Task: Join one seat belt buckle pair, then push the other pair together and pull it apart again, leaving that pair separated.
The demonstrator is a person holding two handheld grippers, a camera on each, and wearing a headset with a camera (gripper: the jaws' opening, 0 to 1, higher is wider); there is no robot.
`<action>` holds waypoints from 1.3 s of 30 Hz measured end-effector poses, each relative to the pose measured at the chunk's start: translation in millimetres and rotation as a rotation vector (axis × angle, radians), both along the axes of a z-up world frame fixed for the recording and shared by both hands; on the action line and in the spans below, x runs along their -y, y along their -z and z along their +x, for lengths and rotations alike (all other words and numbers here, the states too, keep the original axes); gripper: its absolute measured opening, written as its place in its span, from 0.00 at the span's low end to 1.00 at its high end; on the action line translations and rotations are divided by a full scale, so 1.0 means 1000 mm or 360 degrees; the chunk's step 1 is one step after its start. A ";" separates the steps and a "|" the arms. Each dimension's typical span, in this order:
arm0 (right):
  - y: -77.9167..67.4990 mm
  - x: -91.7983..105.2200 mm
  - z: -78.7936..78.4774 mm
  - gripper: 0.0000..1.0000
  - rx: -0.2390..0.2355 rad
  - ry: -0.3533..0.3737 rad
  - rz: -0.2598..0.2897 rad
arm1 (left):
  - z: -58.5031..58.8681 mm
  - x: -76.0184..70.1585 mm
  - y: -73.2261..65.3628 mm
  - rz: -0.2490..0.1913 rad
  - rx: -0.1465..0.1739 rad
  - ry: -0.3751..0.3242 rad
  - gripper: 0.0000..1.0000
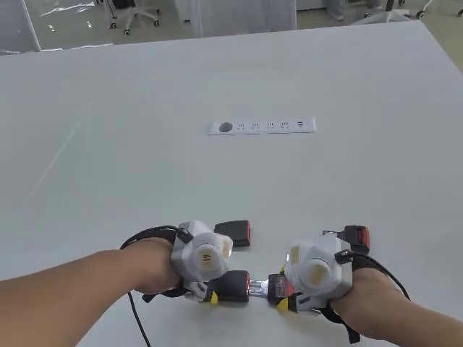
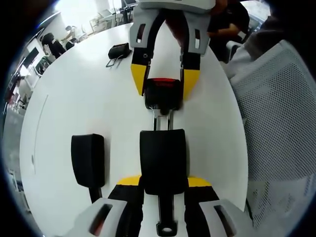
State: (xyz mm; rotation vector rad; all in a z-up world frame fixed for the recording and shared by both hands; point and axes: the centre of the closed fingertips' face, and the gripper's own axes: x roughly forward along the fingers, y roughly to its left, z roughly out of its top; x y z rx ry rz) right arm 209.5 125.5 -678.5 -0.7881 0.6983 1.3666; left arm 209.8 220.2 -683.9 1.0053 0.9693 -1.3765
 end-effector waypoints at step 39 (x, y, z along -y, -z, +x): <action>0.000 -0.033 0.001 0.30 -0.0035 -0.0004 0.0061 | 0.002 0.001 0.001 0.0048 0.0018 0.0073 0.30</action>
